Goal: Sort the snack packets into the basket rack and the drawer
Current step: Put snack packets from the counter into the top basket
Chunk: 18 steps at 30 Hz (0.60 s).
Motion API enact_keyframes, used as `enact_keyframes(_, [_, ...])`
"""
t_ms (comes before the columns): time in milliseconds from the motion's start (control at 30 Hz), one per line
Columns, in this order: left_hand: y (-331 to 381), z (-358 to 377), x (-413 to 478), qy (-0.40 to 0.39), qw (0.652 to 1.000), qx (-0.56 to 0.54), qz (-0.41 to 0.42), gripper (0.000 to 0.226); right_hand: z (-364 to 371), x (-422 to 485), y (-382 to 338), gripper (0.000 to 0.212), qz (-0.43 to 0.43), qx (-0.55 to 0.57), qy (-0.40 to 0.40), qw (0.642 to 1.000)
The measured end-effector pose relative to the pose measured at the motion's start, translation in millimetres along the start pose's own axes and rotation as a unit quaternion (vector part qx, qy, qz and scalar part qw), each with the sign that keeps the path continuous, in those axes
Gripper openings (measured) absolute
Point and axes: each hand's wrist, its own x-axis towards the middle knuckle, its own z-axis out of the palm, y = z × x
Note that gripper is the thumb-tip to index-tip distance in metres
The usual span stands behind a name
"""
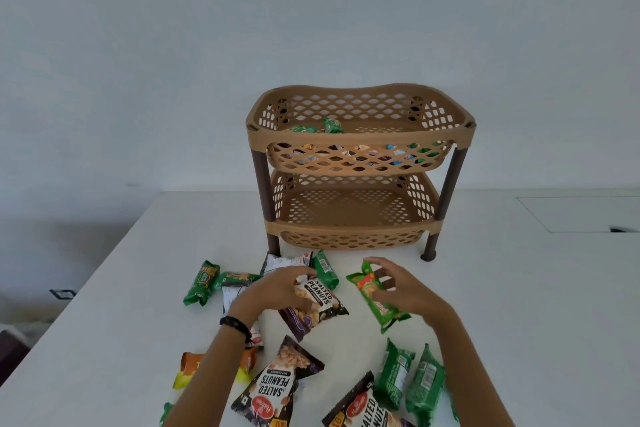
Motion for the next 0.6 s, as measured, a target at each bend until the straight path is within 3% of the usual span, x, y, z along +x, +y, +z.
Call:
enact_keyframes(233, [54.5, -58.3, -16.2, -0.104, 0.985, -0.028, 0.137, 0.054, -65.2, -6.2, -57.6, 0.050, -0.080, 0.043, 0.035, 0.995])
enact_keyframes(400, [88.9, -92.5, -8.1, -0.104, 0.970, -0.060, 0.212, 0.055, -112.0, -10.1, -113.6, 0.047, -0.167, 0.070, 0.066, 0.981])
enact_keyframes(600, [132.0, -135.3, -0.4, -0.051, 0.949, -0.129, 0.284, 0.056, -161.4, 8.9, -170.0, 0.046, -0.277, 0.129, 0.116, 0.945])
